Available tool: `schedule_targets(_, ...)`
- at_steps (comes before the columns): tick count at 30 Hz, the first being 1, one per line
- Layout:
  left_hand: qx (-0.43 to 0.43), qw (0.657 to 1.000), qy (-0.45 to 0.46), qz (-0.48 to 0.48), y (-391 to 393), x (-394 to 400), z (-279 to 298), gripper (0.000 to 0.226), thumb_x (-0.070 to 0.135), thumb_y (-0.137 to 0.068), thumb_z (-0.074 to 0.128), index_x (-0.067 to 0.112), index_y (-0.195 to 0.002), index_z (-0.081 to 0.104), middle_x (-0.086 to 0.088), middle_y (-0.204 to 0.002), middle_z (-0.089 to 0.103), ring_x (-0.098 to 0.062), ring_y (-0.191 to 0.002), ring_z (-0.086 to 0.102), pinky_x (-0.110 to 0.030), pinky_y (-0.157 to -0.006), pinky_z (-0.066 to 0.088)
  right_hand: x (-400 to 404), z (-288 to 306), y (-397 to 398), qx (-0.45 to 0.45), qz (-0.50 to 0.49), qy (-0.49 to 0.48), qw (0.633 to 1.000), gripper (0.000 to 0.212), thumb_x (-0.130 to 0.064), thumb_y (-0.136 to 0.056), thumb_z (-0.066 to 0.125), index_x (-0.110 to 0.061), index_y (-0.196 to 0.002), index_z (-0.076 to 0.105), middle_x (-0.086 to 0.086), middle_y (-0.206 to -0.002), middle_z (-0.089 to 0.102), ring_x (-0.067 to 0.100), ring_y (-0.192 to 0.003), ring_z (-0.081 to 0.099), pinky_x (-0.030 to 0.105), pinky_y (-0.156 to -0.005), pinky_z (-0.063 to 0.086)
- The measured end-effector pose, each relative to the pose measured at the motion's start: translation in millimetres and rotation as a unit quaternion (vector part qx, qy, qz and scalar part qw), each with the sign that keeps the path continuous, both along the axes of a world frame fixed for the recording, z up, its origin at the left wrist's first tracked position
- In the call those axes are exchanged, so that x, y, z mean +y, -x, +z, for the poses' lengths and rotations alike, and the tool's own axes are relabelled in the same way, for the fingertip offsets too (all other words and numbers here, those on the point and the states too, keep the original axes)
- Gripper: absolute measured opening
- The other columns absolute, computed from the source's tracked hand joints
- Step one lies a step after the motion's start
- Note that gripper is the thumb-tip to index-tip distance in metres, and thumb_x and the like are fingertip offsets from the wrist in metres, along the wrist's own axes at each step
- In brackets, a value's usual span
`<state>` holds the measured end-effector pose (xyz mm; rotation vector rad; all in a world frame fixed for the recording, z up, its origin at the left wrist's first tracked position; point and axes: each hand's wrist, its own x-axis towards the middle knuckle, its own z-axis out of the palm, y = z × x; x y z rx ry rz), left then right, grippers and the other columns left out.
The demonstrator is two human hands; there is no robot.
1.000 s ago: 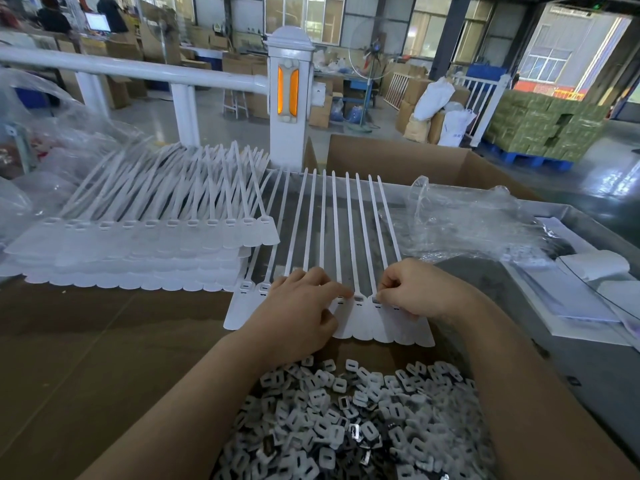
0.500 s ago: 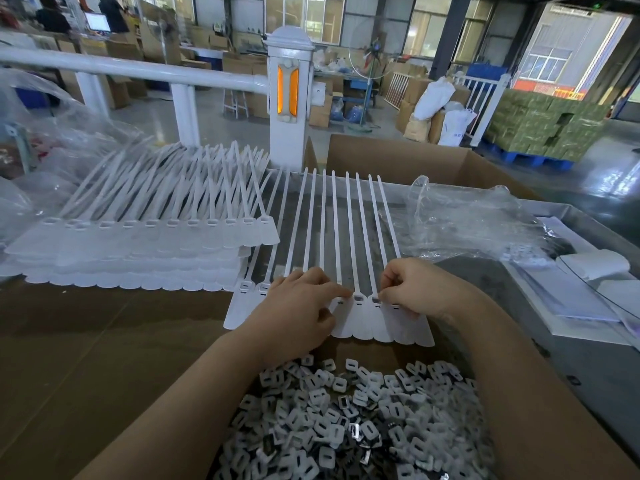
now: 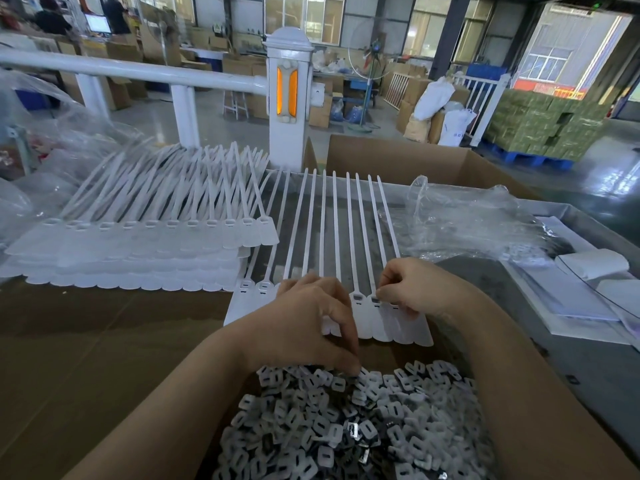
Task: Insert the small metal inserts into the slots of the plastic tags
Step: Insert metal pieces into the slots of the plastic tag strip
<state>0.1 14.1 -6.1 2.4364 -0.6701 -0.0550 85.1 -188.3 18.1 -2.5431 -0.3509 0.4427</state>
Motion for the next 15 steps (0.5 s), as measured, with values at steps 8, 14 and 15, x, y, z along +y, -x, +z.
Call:
schedule_targets(8,-0.014,0.996,-0.078,-0.036,3.8,-5.2,-4.7,0.028,0.066,-0.065,0.072,0.048,-0.085,0.067,0.027,-0.100,0.050,0.013,-0.108,0.029,-0.012,-0.090,0.010,-0.5,1.4,1.8,0.001,0.000,-0.009,1.000,0.008,-0.015,-0.095,0.063,-0.013,-0.088,0.062,0.003,-0.077,0.061,0.010,-0.060,0.055,0.017,-0.048,0.047)
schedule_targets(14,-0.017,0.995,-0.091,-0.030,5.2,-8.7,-1.7,0.020,0.059,-0.072,0.073,0.046,-0.083,0.062,0.020,-0.095,0.054,0.002,-0.099,0.036,-0.026,-0.094,0.019,-0.2,2.5,2.6,-0.001,0.002,-0.005,1.000,0.006,-0.015,-0.095,0.062,-0.013,-0.089,0.063,0.003,-0.078,0.061,0.010,-0.060,0.055,0.016,-0.048,0.046)
schedule_targets(15,-0.015,0.995,-0.095,-0.031,5.7,-9.3,-0.8,0.020,0.058,-0.073,0.073,0.046,-0.084,0.061,0.020,-0.096,0.054,0.000,-0.100,0.036,-0.029,-0.096,0.020,0.0,2.5,2.8,-0.001,0.003,-0.004,1.000,0.007,-0.015,-0.095,0.062,-0.013,-0.089,0.063,0.003,-0.078,0.061,0.010,-0.061,0.055,0.016,-0.048,0.046)
